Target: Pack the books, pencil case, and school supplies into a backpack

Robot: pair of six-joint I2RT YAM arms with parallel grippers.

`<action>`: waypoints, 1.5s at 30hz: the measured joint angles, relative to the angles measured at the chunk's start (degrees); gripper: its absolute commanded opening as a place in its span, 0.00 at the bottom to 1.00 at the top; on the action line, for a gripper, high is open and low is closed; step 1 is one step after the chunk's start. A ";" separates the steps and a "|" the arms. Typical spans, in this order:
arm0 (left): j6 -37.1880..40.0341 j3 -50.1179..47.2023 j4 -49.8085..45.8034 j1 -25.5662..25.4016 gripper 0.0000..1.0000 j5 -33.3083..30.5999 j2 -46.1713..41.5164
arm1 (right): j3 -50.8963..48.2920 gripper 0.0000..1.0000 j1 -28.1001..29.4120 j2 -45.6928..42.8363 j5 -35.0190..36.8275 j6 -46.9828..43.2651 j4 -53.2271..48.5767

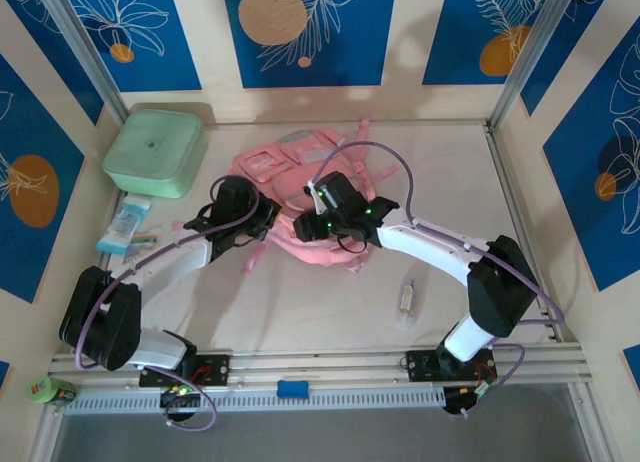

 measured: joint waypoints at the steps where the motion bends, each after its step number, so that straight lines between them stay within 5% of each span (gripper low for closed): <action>1: -0.15 -0.09 0.31 0.07 0.09 -0.02 0.07 | -0.11 0.58 -0.28 -0.22 -0.52 -0.02 0.63; 3: -0.31 -0.37 0.98 -0.04 0.24 -0.11 0.07 | -0.13 0.57 -0.83 -0.39 -1.44 -0.13 1.62; 6: -1.33 -0.50 1.90 -0.96 0.29 -0.90 0.04 | -0.24 0.54 -1.03 -0.39 -2.69 -0.20 2.97; 17: -9.44 -3.82 8.31 -6.73 0.31 -8.11 1.38 | -2.29 0.49 -2.05 -0.39 -4.42 -0.20 5.73; 27: -13.40 -3.54 10.32 -8.98 0.00 -12.24 3.85 | -3.37 0.45 -2.84 -0.39 -4.37 -0.87 6.86; 45: -13.33 -2.45 9.09 -8.44 0.00 -12.39 3.82 | -5.22 0.41 0.11 -0.48 -5.35 -6.12 6.91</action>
